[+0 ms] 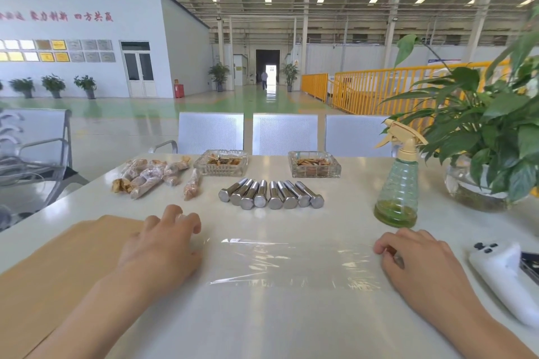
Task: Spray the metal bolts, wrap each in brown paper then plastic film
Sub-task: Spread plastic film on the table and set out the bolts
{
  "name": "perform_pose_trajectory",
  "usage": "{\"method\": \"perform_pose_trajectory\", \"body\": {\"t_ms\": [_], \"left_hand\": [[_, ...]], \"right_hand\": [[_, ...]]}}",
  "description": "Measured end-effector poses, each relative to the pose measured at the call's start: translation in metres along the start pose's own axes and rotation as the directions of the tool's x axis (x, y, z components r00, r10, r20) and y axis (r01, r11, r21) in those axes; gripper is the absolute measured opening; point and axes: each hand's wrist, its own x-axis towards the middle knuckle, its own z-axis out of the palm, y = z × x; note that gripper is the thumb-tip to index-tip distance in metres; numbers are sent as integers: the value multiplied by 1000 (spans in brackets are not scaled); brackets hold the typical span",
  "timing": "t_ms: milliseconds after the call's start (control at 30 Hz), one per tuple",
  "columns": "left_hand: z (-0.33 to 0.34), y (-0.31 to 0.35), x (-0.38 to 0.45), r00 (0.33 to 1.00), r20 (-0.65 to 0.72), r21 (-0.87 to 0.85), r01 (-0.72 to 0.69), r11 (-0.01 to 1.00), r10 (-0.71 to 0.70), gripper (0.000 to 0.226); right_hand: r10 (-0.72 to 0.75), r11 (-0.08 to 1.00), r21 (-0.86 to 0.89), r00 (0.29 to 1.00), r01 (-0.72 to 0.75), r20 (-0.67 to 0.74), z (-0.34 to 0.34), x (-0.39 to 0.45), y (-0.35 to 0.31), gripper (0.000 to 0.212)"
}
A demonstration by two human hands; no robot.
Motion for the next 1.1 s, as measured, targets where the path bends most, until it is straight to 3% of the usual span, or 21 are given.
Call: {"method": "perform_pose_trajectory", "body": {"t_ms": [233,467,533,633,667,733,800,867,1100], "left_hand": [[-2,5,1,1000,-17,21,-21,1000,22,39],[2,4,-3,982,-142,46,-121,992,126,46],[0,0,-1,964,-238,-70,-142,987,122,41],[-8,-27,19,921,-382,-309,-52,950,-73,32],[-10,-41,29,927,-345,-304,36,952,-145,29],[-6,-65,44,955,-134,-205,233,951,-263,28],[4,-78,51,952,57,-60,305,951,-302,33],[16,-85,53,958,72,-15,279,960,-278,36],[17,-90,46,949,42,-265,313,912,-313,36]], "right_hand": [[-13,995,97,1000,15,-16,-1,-3,3,19],[-6,984,180,1000,9,-18,1,-1,4,22],[-2,979,205,999,11,-43,1,0,5,22],[23,976,219,997,-6,-77,3,1,7,22],[28,976,219,996,-10,-79,3,1,7,22],[24,975,224,997,-5,-80,5,1,8,24],[21,971,240,997,-2,-74,7,3,9,26],[19,969,246,998,-3,-63,8,4,10,27],[19,967,254,998,-3,-60,11,5,11,29]]}}
